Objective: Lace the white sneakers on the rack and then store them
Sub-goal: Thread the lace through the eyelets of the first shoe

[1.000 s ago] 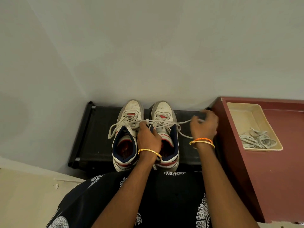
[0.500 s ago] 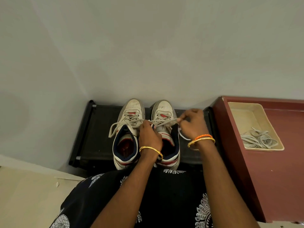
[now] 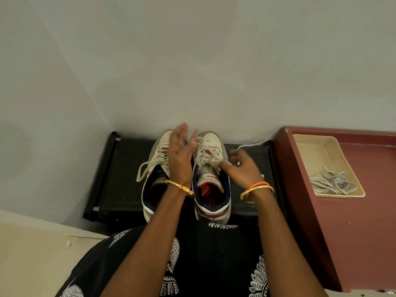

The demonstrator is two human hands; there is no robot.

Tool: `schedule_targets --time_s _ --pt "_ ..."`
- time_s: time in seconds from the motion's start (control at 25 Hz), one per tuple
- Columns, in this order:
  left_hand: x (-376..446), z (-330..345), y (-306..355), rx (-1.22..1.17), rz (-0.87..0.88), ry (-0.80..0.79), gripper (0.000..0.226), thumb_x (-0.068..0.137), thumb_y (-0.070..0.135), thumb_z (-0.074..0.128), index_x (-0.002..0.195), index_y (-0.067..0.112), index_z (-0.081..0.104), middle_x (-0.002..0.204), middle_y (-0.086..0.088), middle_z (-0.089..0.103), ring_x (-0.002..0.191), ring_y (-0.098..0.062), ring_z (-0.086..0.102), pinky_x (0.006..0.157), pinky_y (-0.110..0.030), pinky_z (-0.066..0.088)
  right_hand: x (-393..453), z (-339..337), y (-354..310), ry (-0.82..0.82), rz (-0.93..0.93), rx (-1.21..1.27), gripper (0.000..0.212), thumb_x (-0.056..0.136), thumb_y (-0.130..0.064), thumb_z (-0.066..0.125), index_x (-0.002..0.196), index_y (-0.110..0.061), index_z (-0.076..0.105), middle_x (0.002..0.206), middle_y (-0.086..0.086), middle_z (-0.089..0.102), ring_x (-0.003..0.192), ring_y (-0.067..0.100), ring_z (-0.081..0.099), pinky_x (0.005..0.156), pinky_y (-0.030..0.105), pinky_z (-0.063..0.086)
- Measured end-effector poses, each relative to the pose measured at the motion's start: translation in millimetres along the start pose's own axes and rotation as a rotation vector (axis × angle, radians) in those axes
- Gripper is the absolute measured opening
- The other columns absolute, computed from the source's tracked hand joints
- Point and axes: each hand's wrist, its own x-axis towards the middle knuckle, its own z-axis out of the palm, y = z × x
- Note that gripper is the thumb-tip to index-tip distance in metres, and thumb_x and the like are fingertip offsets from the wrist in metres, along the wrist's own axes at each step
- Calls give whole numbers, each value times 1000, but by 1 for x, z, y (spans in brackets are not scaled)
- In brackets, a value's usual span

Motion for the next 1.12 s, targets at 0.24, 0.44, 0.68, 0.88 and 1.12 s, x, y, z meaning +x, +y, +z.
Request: schedule_targets --time_s 0.24,0.44,0.68,0.88,1.12 --pt "9 -18 0 735 165 17 30 85 1 57 112 12 58 114 -1 57 105 -16 57 79 -17 48 6 28 -3 62 -126 -346 28 86 -12 60 114 -11 66 116 12 61 105 26 58 91 32 48" --pt "5 -13 -25 1264 -46 -381 40 83 19 60 123 13 57 123 -10 57 115 -27 53 95 -36 46 12 21 -7 -202 -225 108 67 77 18 42 132 -20 52 123 2 56 120 12 50 87 19 43" --pt "12 -2 -20 836 -187 -201 5 85 17 65 87 13 66 95 -4 67 91 -20 61 82 -29 46 20 6 -14 -277 -389 519 75 75 30 28 126 -20 49 115 8 65 103 6 62 63 16 46" --pt "24 -16 -3 447 -34 289 9 89 11 61 84 18 58 79 1 65 79 -17 65 80 -35 55 16 10 -1 -150 -141 -7 41 83 -11 67 121 -21 55 104 -3 62 98 16 61 85 28 52" --pt "25 -19 2 463 129 499 44 85 -7 55 123 11 44 120 -13 56 94 -18 65 81 -19 53 15 12 6 12 -47 -192 14 81 -20 68 94 -16 69 89 2 61 84 18 58 84 33 53"
